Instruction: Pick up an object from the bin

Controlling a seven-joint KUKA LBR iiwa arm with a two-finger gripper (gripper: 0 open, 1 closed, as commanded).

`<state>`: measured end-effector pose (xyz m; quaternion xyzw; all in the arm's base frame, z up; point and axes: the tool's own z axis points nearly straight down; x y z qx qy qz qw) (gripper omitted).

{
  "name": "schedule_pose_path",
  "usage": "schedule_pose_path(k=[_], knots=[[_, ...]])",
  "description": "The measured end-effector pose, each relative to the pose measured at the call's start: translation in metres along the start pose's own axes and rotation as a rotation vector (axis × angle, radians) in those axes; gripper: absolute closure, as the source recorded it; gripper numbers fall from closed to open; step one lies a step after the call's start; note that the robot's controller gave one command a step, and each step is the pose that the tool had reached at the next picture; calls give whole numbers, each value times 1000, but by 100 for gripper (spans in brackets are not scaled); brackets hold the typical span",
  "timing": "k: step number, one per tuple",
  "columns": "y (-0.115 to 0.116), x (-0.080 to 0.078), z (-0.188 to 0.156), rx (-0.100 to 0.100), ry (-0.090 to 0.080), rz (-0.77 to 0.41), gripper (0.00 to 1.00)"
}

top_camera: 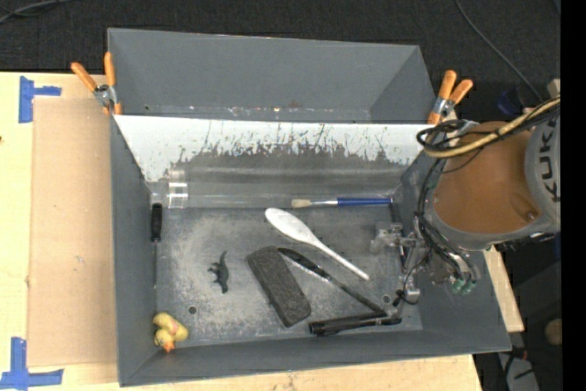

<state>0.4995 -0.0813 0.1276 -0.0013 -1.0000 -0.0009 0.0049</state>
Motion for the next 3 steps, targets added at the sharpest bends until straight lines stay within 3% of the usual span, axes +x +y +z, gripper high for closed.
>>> schedule_pose_path(k=[1,2,3], knots=[[0,-2,-3,1,-7,-3,0],[12,22,59,0,-14,-22,0],[25,29,-4,4,-22,-120,0]])
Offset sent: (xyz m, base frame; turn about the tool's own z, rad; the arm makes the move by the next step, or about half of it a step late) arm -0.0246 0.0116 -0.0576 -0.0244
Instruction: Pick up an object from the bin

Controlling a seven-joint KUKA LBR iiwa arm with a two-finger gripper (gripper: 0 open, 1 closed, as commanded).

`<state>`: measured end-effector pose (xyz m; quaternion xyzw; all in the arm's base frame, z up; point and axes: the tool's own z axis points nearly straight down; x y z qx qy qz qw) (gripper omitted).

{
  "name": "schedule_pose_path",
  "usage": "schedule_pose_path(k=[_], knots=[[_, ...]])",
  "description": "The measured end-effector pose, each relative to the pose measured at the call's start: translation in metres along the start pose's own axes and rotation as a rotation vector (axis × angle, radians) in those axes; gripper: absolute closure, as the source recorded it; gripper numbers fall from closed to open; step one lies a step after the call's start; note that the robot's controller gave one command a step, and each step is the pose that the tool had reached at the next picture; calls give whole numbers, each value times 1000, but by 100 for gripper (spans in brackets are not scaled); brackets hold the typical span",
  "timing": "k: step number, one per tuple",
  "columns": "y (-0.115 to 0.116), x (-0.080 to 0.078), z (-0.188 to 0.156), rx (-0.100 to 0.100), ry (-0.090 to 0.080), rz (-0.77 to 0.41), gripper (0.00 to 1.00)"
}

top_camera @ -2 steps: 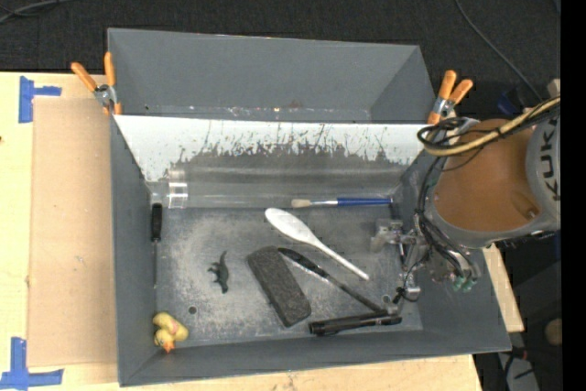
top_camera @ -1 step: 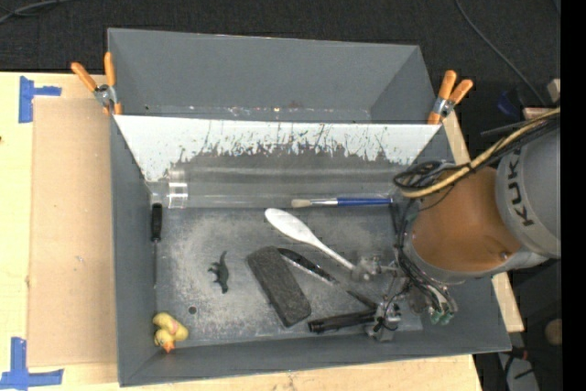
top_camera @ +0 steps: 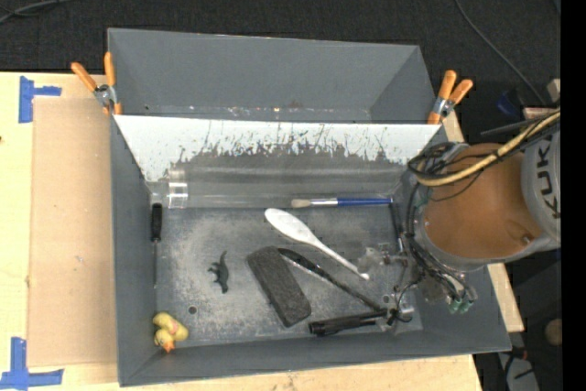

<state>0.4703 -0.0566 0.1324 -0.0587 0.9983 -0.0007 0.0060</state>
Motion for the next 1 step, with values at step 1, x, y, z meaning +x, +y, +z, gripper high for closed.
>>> schedule_pose_path(k=[1], knots=[[16,-1,32,-5,15,-71,0]])
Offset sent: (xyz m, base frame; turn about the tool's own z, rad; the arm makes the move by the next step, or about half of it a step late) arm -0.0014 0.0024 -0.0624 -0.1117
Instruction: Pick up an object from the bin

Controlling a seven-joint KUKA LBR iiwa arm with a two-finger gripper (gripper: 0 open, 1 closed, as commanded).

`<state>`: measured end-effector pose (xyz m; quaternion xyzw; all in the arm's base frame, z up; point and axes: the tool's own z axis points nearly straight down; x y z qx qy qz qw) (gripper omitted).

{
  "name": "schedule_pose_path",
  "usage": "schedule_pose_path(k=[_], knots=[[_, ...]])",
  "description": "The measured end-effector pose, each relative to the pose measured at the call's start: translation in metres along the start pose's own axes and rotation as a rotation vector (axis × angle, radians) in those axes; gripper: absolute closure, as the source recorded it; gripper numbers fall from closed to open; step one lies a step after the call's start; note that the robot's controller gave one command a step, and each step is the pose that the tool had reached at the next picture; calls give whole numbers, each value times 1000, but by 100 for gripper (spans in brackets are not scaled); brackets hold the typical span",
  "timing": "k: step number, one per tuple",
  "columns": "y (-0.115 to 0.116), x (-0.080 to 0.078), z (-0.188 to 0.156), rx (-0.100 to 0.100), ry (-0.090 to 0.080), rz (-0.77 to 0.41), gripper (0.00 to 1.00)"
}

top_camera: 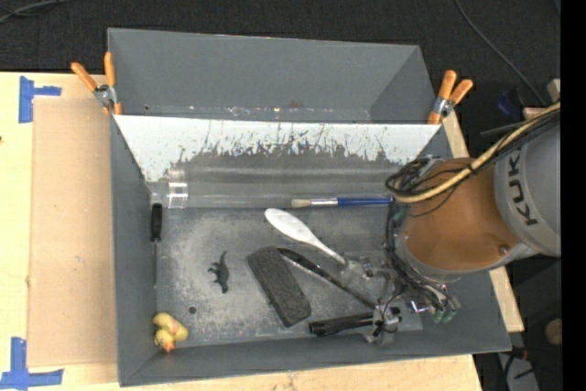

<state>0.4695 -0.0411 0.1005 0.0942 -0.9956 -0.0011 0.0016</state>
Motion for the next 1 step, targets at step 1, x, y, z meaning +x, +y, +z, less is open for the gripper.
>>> schedule_pose_path(k=[1], knots=[[-13,-2,29,7,-28,-38,0]])
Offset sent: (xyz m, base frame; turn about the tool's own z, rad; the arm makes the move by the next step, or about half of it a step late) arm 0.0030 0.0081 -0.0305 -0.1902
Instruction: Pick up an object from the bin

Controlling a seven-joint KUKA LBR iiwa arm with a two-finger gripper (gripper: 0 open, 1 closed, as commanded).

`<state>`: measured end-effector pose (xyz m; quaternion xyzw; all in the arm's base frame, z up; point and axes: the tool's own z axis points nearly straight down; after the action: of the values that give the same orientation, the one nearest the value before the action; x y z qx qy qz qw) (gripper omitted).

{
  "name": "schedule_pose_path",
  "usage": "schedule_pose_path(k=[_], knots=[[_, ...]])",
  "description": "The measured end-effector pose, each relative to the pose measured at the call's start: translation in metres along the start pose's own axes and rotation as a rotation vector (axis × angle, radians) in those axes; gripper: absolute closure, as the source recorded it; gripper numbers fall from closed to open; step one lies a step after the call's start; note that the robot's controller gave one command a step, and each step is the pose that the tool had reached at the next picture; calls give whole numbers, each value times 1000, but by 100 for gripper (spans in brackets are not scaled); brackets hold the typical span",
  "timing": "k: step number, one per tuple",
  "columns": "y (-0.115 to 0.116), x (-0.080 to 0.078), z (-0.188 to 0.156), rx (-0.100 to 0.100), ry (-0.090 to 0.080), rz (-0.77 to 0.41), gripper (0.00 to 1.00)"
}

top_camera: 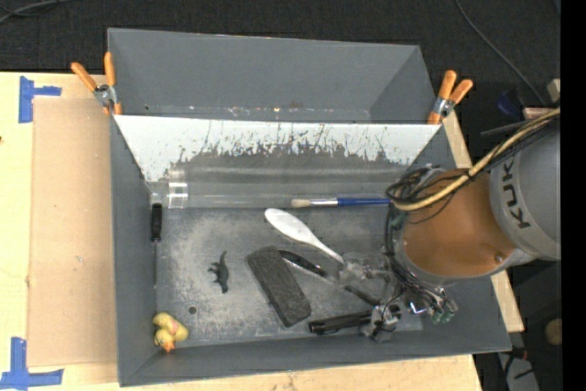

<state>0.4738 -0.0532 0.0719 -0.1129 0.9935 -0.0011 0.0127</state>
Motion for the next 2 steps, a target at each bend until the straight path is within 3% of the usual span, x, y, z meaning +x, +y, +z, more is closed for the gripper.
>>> schedule_pose_path(k=[1,2], knots=[[21,-3,3,-8,18,-151,100],[21,-3,3,-8,18,-152,100]])
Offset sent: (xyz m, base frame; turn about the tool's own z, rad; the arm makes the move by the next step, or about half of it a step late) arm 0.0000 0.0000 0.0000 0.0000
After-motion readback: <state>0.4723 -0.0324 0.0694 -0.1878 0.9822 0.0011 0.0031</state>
